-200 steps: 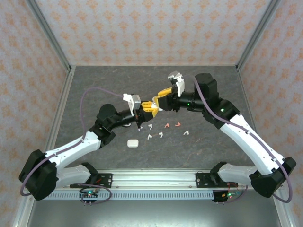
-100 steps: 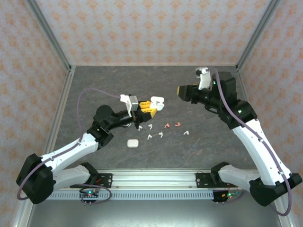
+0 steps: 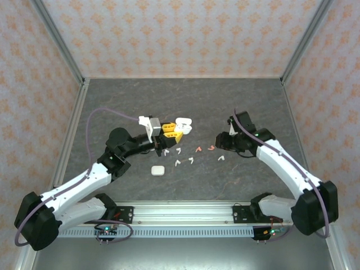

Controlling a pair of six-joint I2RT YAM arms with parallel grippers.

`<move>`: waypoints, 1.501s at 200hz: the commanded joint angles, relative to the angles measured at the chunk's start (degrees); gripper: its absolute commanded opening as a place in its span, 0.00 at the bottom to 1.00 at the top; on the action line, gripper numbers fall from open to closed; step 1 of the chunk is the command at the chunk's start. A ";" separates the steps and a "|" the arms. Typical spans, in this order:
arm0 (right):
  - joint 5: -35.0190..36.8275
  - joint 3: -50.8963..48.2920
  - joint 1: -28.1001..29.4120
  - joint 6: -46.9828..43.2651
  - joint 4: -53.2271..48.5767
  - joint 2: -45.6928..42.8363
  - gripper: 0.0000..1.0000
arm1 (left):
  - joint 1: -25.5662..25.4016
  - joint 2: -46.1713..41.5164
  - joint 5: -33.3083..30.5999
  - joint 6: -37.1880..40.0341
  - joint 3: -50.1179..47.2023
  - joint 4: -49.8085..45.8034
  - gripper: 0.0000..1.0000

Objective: Insert wireless bluetooth earbuds into charging case

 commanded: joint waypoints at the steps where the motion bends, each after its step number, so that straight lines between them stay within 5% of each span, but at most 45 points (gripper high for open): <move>1: 6.04 -1.40 0.07 3.25 2.55 3.55 0.47 | -0.07 -2.34 0.24 1.67 -1.24 -0.47 0.00; 38: 8.72 -2.80 2.02 4.72 4.52 9.98 0.53 | -0.07 -2.90 0.04 2.07 -1.26 -1.66 0.00; 97: 13.62 -2.02 5.51 7.37 5.77 16.89 0.44 | -0.07 -2.72 0.13 1.99 -0.99 -1.71 0.00; 300: 14.55 -2.83 6.20 7.48 4.55 21.22 0.30 | -0.06 -2.17 0.22 2.42 -0.83 -2.70 0.00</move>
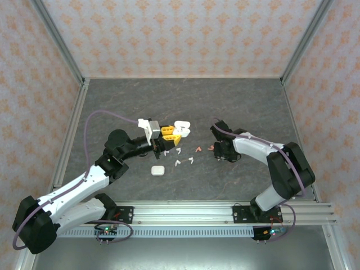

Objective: Insert wireless bluetooth earbuds into charging case

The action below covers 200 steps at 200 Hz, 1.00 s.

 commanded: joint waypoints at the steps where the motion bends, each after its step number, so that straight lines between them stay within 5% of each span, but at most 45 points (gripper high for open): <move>1: 0.94 -0.50 0.42 0.42 -0.86 1.12 0.30 | -0.06 -0.26 0.24 1.40 0.05 0.72 0.00; 200: 1.91 -4.26 0.50 1.33 -4.41 -2.24 0.26 | -0.05 -0.48 0.15 1.35 -0.29 0.60 0.00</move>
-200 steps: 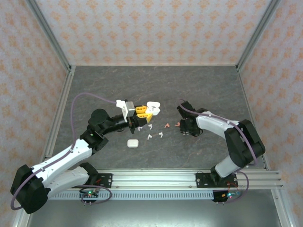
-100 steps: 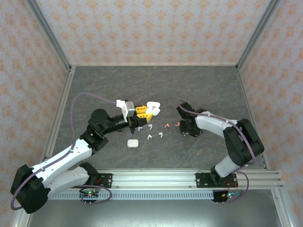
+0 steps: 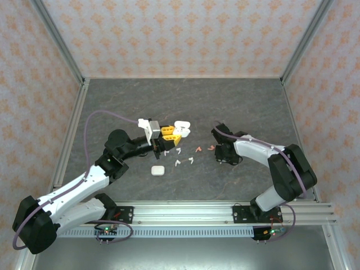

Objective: Insert wireless bluetooth earbuds into charging case

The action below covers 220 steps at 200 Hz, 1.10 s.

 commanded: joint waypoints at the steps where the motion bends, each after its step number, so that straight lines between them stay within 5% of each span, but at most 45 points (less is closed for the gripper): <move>1: 1.93 -1.49 0.26 0.89 -4.01 -0.51 0.26 | -0.06 -0.49 0.15 1.33 -0.29 0.65 0.00; 99: 2.68 -2.62 0.26 1.58 -6.03 -2.12 0.35 | -0.06 0.32 0.24 1.24 -0.25 1.09 0.00; 220: -2.44 -3.76 0.25 0.36 -0.84 -8.90 0.17 | -0.05 0.17 -0.19 1.11 0.01 0.69 0.00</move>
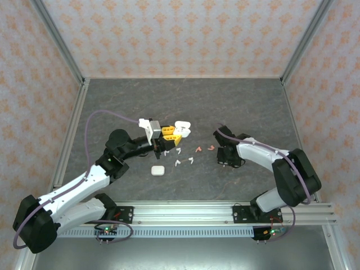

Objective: Insert wireless bluetooth earbuds into charging case

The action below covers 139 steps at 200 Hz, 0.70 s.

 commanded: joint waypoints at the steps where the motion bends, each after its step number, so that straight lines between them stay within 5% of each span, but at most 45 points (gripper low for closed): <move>1: -2.13 -1.37 0.25 -0.60 1.22 -4.61 0.17 | -0.06 -0.35 -0.20 1.17 0.06 0.69 0.00; 70: -20.28 -3.81 -0.10 2.10 19.43 -3.63 0.17 | -0.06 -0.70 -0.55 1.11 0.34 0.03 0.00; 139: -24.98 -4.39 -1.02 1.90 25.65 3.45 0.17 | -0.07 -0.48 -0.82 1.06 0.78 -0.45 0.00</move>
